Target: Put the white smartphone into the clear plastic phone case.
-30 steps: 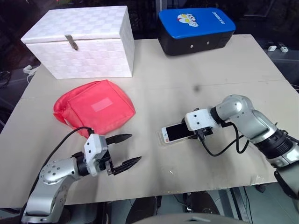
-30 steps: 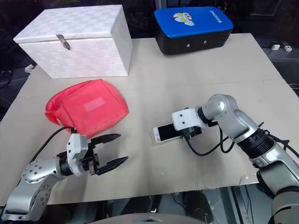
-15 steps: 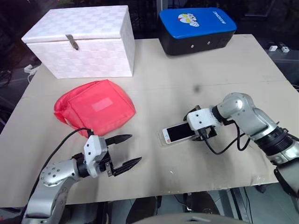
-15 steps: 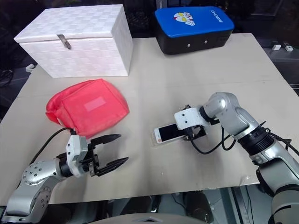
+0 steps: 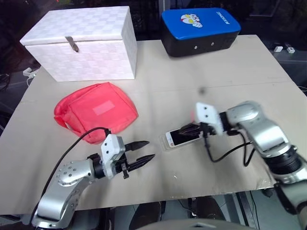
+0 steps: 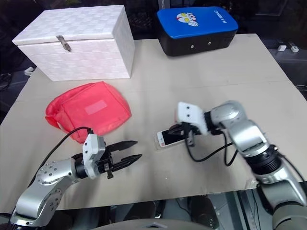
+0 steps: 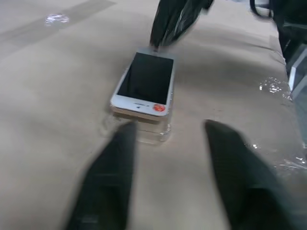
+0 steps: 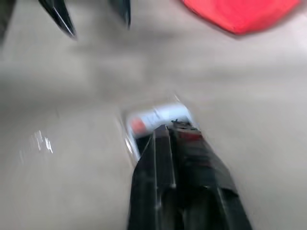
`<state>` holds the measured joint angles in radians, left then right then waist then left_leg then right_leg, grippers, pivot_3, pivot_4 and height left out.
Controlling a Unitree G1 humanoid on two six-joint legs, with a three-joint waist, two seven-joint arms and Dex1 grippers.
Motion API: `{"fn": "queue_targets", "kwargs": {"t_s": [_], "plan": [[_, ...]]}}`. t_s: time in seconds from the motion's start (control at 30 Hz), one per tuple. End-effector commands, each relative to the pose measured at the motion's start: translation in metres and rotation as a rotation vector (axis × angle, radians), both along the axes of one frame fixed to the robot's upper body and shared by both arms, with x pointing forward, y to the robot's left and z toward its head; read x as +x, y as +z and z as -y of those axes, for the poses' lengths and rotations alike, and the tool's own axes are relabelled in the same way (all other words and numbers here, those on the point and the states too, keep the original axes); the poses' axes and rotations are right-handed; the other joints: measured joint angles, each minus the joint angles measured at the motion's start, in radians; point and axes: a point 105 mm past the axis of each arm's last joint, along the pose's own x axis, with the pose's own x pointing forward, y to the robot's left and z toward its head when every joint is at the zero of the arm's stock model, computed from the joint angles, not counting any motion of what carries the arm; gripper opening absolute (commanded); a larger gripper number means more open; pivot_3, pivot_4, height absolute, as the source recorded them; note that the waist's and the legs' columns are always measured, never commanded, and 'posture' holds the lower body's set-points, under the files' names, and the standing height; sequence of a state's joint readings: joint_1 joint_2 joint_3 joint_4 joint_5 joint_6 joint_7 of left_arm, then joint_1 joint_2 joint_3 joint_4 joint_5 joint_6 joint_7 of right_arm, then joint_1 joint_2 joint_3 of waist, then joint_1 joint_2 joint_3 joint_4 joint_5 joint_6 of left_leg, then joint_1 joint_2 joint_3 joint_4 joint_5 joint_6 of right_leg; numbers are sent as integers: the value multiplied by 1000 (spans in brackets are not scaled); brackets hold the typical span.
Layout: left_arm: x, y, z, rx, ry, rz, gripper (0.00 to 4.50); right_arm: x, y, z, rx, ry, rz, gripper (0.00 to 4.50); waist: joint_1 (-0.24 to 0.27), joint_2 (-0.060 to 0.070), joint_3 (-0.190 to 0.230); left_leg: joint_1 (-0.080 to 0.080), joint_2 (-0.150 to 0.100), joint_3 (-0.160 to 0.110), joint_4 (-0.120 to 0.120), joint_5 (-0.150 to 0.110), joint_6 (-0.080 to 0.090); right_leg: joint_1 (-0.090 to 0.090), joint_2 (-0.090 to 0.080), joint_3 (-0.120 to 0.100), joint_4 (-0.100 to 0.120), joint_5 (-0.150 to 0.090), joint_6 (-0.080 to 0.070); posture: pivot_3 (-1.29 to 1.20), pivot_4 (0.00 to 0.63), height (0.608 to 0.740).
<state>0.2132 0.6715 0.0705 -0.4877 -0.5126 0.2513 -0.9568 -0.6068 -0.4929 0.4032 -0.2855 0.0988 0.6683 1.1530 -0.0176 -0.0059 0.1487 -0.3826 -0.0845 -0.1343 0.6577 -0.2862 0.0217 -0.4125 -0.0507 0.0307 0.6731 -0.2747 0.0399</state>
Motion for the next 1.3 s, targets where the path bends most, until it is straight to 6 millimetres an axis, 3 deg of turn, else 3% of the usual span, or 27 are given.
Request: {"fn": "queue_targets", "kwargs": {"t_s": [0.03,0.17,0.33,0.6,0.73,0.9,1.0,1.2,1.3], "plan": [[-3,9,2,15,-17,23,1174,14,-7,-15,11,-56,40,0,2,0,0,0,0,0,1,0,0,0,0,0,1,0,0,0,150,740],[-5,15,3,25,-21,27,1174,21,-30,-19,-63,-69,23,0,4,0,0,0,0,0,5,0,0,0,0,0,5,0,0,0,150,740],[-8,29,14,27,-20,40,1174,17,-68,2,-237,-66,-76,0,4,0,-1,1,0,0,8,0,0,1,0,0,6,0,0,0,150,740],[-8,36,12,33,9,27,1174,16,-89,12,-244,-121,-170,0,7,2,-9,9,0,-1,8,0,0,10,0,-2,5,0,0,0,150,740],[-1,37,10,47,30,28,1174,22,-97,16,-244,-165,-203,0,7,2,-10,21,0,-1,6,-2,4,21,0,-2,3,0,0,0,150,740],[9,35,21,83,71,13,1174,21,-92,10,-149,-203,-291,0,7,3,-12,33,0,-2,4,-3,5,33,0,-3,3,-1,0,0,150,740],[14,36,22,90,96,4,1174,23,-71,2,-40,-196,-257,0,5,4,-11,35,0,-2,2,-3,5,34,0,-2,2,-1,0,0,150,740],[26,27,0,75,183,-60,1174,25,-28,-2,93,-200,-163,0,5,5,-10,33,0,-1,-6,-1,1,32,0,-1,-3,-1,0,0,150,740],[46,30,-19,-25,265,-72,1174,23,-12,-2,131,-200,-105,0,5,5,-10,19,0,-1,-5,0,0,17,0,-1,-2,0,0,0,150,740]]}}
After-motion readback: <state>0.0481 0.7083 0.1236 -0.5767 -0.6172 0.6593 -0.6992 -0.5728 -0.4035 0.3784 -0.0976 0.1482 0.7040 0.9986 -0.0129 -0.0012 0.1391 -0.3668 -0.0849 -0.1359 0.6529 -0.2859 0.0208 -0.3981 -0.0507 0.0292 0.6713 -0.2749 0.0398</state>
